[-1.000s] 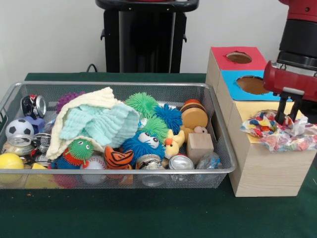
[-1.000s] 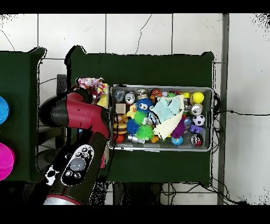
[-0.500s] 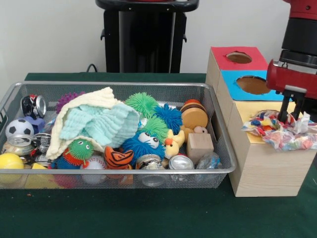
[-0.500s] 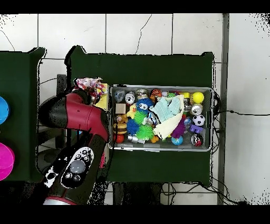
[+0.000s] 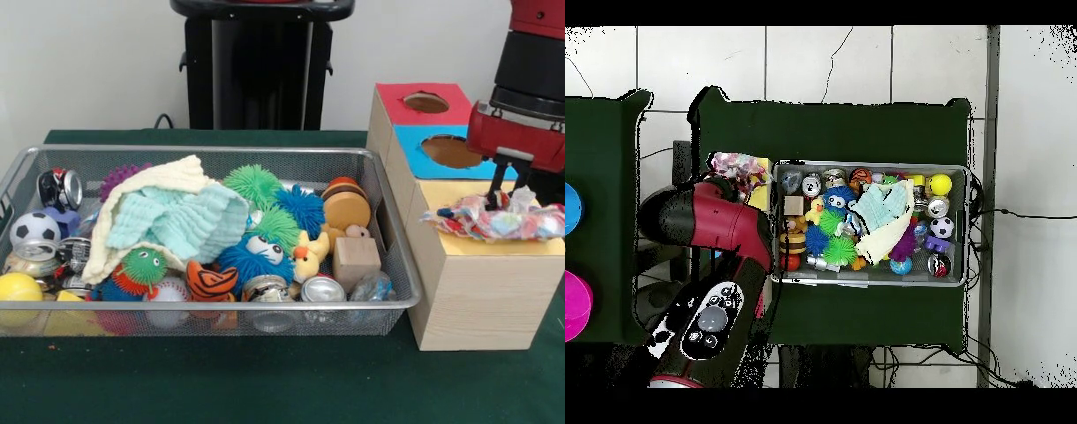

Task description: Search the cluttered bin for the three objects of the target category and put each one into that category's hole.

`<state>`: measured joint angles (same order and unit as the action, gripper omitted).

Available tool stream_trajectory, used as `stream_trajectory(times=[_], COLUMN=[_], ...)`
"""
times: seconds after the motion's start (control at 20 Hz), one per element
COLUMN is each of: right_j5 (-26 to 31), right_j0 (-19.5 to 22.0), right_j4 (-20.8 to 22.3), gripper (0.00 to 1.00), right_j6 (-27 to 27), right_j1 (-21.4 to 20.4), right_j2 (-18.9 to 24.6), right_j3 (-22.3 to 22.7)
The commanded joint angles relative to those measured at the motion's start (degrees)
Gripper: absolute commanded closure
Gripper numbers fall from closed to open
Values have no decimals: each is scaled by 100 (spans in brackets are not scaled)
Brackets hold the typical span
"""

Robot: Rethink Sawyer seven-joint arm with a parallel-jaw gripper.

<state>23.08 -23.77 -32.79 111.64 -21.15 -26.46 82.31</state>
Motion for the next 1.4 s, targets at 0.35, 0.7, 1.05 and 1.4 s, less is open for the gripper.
stream_trajectory(times=[0.35, 0.7, 1.05, 1.4], right_j5=[1051, -375, -1017, -1454], right_j0=[106, 11, 27, 154], right_j4=[-153, 65, 38, 15], gripper=[100, 100, 100, 100], right_j6=[1983, 1908, 1885, 1752], right_j1=[468, 638, 845, 938], right_j2=[507, 167, 180, 469], right_j3=[482, 364, 381, 427])
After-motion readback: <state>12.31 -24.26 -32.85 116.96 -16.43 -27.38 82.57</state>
